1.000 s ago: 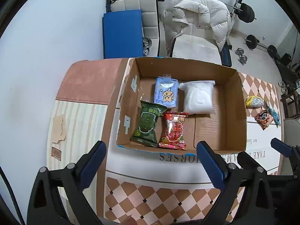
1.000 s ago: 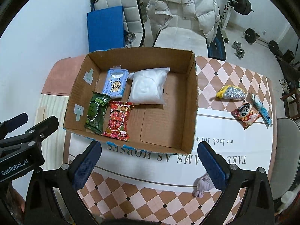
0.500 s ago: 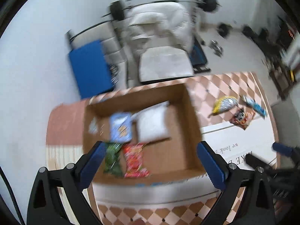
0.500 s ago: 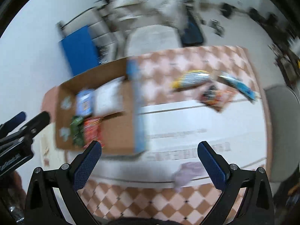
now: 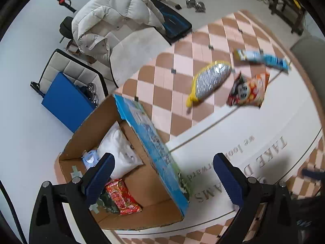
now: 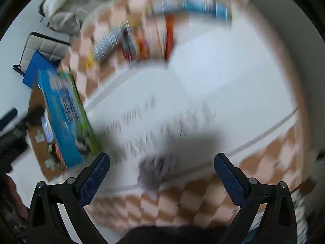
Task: Organize soft objects
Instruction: 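Grasp the grey sock with the right tool while the left tool grasps the silver scrubber sponge, then carry the sponge and sock into the box and open both tools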
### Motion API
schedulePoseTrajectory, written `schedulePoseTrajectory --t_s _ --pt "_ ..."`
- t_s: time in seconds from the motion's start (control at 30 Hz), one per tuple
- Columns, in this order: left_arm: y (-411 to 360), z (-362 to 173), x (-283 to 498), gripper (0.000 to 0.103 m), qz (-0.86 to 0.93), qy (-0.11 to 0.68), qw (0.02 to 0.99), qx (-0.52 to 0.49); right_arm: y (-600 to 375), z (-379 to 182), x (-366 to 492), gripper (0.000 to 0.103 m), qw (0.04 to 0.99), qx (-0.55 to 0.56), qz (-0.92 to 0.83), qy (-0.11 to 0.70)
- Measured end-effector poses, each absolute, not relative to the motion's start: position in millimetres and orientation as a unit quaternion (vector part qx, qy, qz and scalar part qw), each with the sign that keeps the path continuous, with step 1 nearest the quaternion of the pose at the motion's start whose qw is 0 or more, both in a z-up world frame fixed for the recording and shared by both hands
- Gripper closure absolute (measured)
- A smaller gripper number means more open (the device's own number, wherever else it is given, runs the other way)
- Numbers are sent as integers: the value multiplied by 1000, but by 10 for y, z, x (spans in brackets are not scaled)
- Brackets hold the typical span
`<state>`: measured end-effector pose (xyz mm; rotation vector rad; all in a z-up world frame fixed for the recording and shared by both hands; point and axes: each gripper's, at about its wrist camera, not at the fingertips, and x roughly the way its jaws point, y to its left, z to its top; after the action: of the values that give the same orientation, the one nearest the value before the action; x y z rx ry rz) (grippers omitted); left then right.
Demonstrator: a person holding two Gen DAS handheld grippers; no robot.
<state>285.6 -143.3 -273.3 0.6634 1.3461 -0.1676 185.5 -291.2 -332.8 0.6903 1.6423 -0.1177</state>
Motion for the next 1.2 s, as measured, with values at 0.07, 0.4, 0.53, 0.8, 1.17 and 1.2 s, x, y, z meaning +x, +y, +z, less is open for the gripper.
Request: schedulePoseTrajectory --t_s 0.07,0.4,0.53,0.8,1.17,1.2 --pt "-1417 -2791 2838 3 -72 615 722 310 -2774 -3632 1626 0 587 351 -37 729" --pt "-1477 -2968 2948 4 -62 617 706 341 -2263 -4279 1476 67 543 372 -28 752" --pt "-1675 -3059 3128 4 -81 608 700 366 -2387 -4063 1642 67 578 324 -33 748" --pt "-2242 -3643 3656 18 -134 590 671 428 -3155 -3802 2137 67 618 274 -76 733" --pt "-2638 -4230 3810 23 -205 606 619 455 -3295 -4018 2547 54 595 232 -93 764" --pt "-2645 -4264 3806 37 -207 609 618 452 -3308 -4037 2551 50 595 235 -95 763"
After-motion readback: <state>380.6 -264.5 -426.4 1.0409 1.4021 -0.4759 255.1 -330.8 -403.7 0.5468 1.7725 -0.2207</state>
